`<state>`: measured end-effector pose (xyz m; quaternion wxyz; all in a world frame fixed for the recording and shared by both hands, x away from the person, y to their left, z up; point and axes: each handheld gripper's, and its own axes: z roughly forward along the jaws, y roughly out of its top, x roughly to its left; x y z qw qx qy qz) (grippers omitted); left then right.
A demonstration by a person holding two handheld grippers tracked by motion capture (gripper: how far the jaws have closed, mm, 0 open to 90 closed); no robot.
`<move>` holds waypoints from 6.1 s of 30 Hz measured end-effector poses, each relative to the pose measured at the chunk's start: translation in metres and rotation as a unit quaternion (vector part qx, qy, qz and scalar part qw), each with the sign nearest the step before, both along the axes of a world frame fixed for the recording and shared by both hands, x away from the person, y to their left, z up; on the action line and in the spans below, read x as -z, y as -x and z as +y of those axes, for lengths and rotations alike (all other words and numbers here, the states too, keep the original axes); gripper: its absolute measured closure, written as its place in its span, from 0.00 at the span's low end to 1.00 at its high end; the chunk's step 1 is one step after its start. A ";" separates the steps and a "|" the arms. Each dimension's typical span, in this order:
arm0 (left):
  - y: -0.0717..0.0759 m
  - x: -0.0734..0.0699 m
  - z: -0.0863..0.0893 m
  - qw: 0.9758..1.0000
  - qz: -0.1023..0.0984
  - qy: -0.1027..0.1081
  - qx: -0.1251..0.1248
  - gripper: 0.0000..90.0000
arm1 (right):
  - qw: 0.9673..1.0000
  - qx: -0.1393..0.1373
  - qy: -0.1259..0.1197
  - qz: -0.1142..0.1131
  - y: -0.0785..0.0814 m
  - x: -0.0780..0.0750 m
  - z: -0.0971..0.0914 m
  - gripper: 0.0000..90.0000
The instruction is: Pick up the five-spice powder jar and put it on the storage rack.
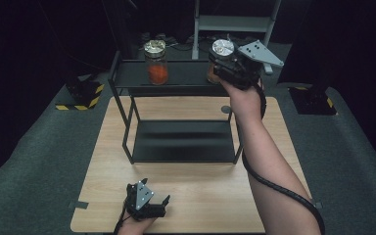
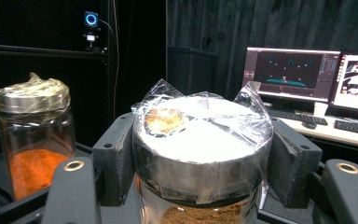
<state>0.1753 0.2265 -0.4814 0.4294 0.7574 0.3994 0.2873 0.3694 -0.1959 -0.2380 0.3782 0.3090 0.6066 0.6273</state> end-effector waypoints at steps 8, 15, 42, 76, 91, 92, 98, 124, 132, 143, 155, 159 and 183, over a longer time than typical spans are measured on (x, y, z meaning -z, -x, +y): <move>0.000 0.000 0.001 1.000 -0.001 0.000 0.001 0.01 | 1.000 0.000 -0.003 0.009 -0.006 0.000 0.002 0.38; 0.000 0.000 0.001 1.000 0.001 0.001 0.000 0.01 | 1.000 -0.003 -0.007 0.015 -0.011 0.001 0.004 0.38; 0.001 0.001 0.003 1.000 -0.003 0.005 0.001 0.01 | 1.000 -0.005 -0.015 0.021 -0.025 0.006 0.011 0.37; 0.001 0.001 0.002 1.000 -0.003 0.004 0.003 0.01 | 0.999 0.008 -0.031 0.038 -0.024 0.004 0.012 0.08; 0.001 0.001 0.002 1.000 -0.003 0.001 0.004 0.01 | 0.999 0.003 -0.025 0.035 -0.018 0.005 0.014 0.00; 0.001 0.001 0.002 1.000 -0.003 0.001 0.004 0.01 | 0.999 0.003 -0.025 0.035 -0.018 0.005 0.014 0.00; 0.002 0.001 0.002 1.000 -0.004 0.003 0.002 0.01 | 0.999 0.001 -0.025 0.030 -0.011 0.010 0.012 0.00; 0.001 0.000 0.001 1.000 -0.003 0.000 0.002 0.01 | 1.000 -0.009 -0.024 0.004 0.034 0.017 -0.014 0.00; 0.002 0.000 0.000 1.000 -0.003 -0.003 0.002 0.01 | 1.000 -0.013 -0.023 -0.001 0.050 0.022 -0.026 0.00; 0.002 0.000 -0.001 1.000 -0.005 -0.006 0.003 0.01 | 1.000 -0.023 -0.016 -0.012 0.072 0.030 -0.043 0.00; 0.002 0.000 -0.001 1.000 -0.005 -0.009 0.004 0.01 | 0.999 -0.028 0.000 -0.019 0.099 0.044 -0.060 0.00; 0.002 0.000 -0.002 1.000 -0.006 -0.010 0.003 0.01 | 0.999 -0.029 0.009 -0.016 0.107 0.052 -0.066 0.00; 0.003 0.000 -0.002 1.000 -0.007 -0.012 0.005 0.01 | 0.998 -0.027 0.054 -0.002 0.136 0.100 -0.085 0.00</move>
